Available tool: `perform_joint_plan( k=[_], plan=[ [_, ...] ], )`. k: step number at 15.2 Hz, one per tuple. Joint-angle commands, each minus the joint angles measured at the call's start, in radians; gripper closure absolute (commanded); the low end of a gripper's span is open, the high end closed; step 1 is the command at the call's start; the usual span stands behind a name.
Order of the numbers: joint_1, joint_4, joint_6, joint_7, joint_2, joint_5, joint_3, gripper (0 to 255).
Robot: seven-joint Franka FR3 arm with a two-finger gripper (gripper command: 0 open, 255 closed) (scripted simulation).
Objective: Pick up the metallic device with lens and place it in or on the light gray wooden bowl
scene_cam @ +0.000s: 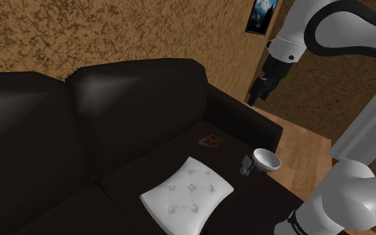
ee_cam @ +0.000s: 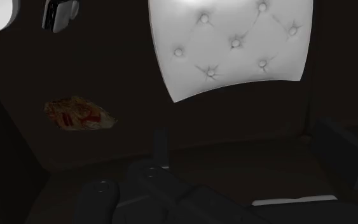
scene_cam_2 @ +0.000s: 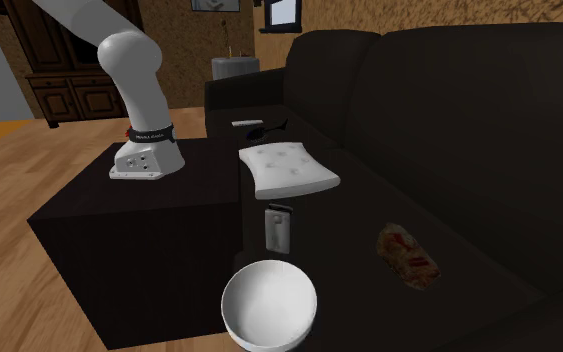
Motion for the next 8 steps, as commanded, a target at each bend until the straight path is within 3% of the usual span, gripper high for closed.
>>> perform_joint_plan(
  k=[1,8],
  plan=[
    [0.0,0.0,0.0,0.0,0.0,0.0,0.0,0],
    [-0.036,-0.2,0.167,-0.087,-0.017,-0.047,-0.095,0]
  ],
)
